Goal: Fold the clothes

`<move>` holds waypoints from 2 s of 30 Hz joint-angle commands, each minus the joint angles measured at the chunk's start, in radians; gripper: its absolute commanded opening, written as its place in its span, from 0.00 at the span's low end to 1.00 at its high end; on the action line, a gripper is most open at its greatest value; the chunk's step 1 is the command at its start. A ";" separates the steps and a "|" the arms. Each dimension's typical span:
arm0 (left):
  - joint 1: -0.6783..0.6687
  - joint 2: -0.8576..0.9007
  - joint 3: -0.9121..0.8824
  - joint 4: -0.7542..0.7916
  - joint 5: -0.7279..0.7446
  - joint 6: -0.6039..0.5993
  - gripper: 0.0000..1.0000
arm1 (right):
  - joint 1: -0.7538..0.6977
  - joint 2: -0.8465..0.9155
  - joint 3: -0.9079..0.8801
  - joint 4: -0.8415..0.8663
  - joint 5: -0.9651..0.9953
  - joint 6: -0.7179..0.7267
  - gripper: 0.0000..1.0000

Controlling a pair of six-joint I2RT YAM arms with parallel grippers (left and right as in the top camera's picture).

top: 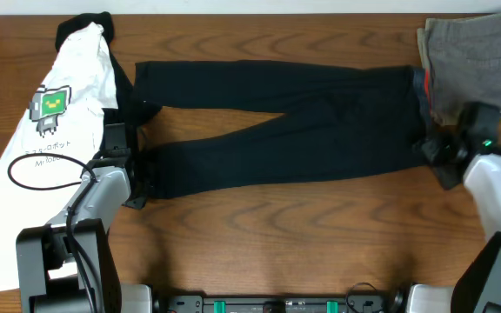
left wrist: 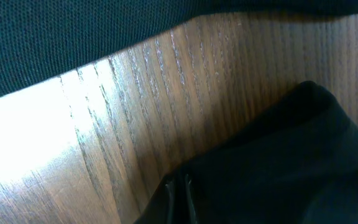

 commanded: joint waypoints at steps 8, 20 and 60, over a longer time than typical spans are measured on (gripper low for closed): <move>-0.003 0.020 -0.039 -0.021 0.043 0.010 0.06 | -0.034 0.185 0.170 -0.105 -0.116 -0.061 0.81; -0.003 0.020 -0.039 -0.025 0.043 0.036 0.06 | -0.034 0.338 0.182 -0.086 -0.130 -0.082 0.68; 0.080 -0.582 -0.018 -0.170 0.012 0.306 0.06 | -0.034 -0.036 0.182 -0.540 0.037 -0.213 0.01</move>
